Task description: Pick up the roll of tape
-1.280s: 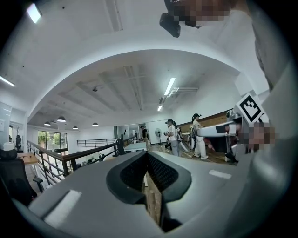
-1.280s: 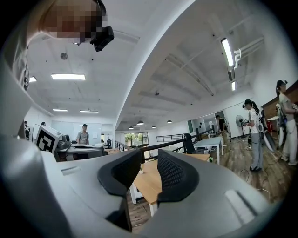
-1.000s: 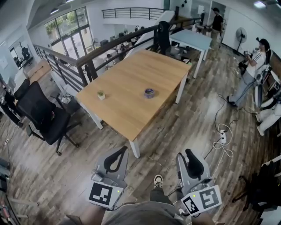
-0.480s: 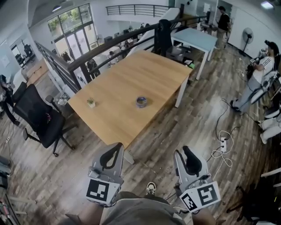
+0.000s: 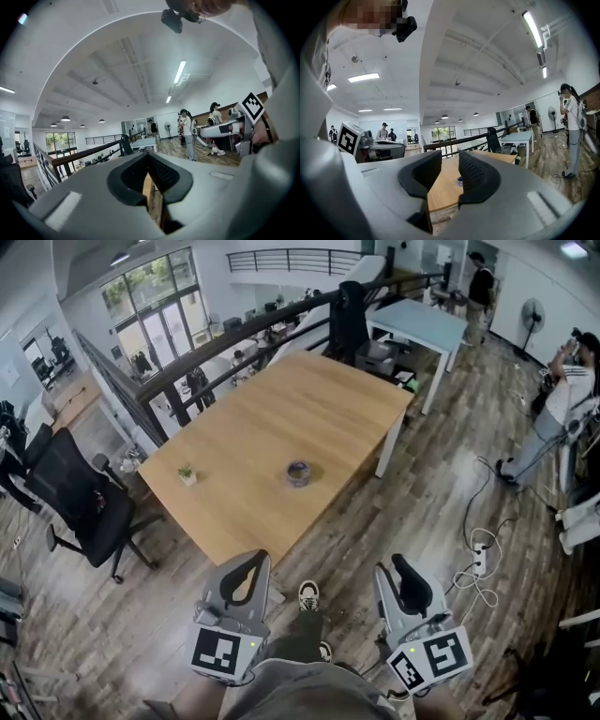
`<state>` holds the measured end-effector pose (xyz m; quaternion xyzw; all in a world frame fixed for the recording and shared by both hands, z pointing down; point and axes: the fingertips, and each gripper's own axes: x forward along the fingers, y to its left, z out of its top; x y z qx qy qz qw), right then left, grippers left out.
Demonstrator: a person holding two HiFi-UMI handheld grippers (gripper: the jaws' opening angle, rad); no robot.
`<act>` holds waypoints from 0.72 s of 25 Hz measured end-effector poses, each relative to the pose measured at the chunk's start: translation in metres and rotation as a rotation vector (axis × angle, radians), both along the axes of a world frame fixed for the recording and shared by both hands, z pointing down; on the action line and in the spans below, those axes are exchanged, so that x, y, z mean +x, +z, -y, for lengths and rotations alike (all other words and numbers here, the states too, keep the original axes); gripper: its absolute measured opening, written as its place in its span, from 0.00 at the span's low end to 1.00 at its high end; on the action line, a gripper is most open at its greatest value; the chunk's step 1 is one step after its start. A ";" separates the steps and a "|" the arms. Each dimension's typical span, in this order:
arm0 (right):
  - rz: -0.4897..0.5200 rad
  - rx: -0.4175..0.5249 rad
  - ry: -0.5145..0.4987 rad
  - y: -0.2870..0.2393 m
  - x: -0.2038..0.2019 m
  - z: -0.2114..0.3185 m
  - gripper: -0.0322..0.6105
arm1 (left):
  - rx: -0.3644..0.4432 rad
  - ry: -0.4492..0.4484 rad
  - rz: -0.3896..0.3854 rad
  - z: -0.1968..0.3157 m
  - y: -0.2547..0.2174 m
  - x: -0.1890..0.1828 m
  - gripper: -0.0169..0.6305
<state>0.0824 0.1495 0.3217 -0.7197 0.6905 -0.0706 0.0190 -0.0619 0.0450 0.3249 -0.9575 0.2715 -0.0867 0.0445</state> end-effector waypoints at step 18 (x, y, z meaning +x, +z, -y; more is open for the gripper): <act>0.021 -0.087 -0.031 0.024 0.098 0.187 0.20 | -0.058 0.004 0.036 0.179 0.025 0.101 0.03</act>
